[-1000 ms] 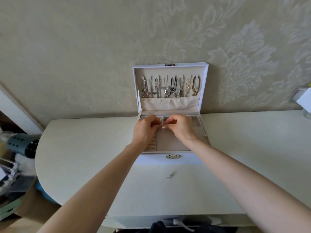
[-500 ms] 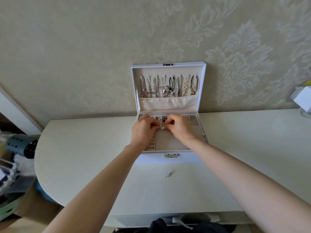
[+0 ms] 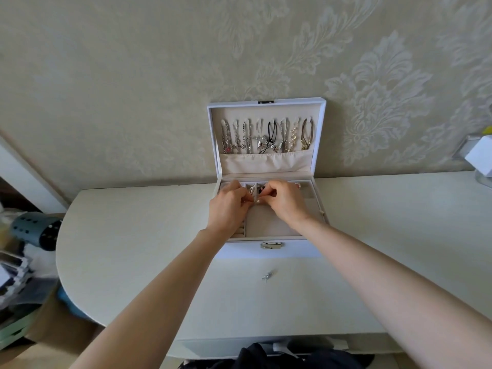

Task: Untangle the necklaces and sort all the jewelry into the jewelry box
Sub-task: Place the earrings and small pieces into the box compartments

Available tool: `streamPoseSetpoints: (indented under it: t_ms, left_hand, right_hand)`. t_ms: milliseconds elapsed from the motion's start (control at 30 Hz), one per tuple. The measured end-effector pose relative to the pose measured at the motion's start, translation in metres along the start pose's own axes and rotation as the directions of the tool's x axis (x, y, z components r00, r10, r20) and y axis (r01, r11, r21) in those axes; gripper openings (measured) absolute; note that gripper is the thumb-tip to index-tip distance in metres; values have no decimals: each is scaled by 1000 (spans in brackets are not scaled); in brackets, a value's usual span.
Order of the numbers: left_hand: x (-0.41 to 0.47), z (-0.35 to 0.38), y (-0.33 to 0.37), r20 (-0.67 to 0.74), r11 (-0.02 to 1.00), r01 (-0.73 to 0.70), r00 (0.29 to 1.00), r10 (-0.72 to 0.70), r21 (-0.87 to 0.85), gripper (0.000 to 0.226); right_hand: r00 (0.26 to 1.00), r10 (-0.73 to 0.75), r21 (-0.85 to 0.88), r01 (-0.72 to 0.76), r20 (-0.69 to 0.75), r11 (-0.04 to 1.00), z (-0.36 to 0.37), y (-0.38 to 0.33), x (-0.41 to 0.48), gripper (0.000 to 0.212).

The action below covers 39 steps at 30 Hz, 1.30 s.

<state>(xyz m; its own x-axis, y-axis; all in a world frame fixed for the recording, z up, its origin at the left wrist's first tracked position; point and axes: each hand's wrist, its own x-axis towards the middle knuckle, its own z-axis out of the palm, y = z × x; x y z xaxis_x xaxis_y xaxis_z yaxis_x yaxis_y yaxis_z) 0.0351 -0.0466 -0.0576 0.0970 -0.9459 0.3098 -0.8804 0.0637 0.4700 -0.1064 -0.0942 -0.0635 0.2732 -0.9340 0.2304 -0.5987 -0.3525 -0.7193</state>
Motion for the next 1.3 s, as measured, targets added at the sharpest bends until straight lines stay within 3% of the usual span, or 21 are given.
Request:
streamPoseSetpoints:
  t_ms: [100,233,433,567,667,800,867,1100,1300]
  left_hand:
    - [-1,-2,0,25,1000,-23,999,22,18,11]
    - [-8,-3,-6,17,988,-143,990,142,52,14]
    - [-24,-2,-20,-54,931,-362,930,364,42,19]
    - [-29,-2,-21,-79,944,-326,944,322,-47,20]
    - [-34,-5,-20,-188,940,-315,939,288,-132,22]
    - [-59,-6,-18,-446,935,-335,859,252,-118,26]
    - [-75,-3,-20,-494,933,-348,829,261,-92,23]
    - [-94,5,-22,-381,948,-298,894,236,-112,19]
    - [-98,4,-18,-342,948,-297,908,242,-116,14]
  right_hand:
    - [998,43,78,-47,48,996,-3,3,3,5]
    - [999,-3,81,-1,51,997,-4,8,2,7]
    - [997,-77,-55,78,25,995,0,5,0,8]
    - [990,-140,-114,140,13,984,0,4,-2,9]
    - [991,-133,-75,134,20,988,-1,5,-3,7]
    - [993,-113,-43,113,19,993,-3,5,-4,5]
    - [994,-105,-36,106,12,994,-3,4,-4,6]
    - [987,-162,-146,163,20,976,-2,-2,-8,6]
    - [990,-132,-124,136,39,983,-3,-2,-7,6]
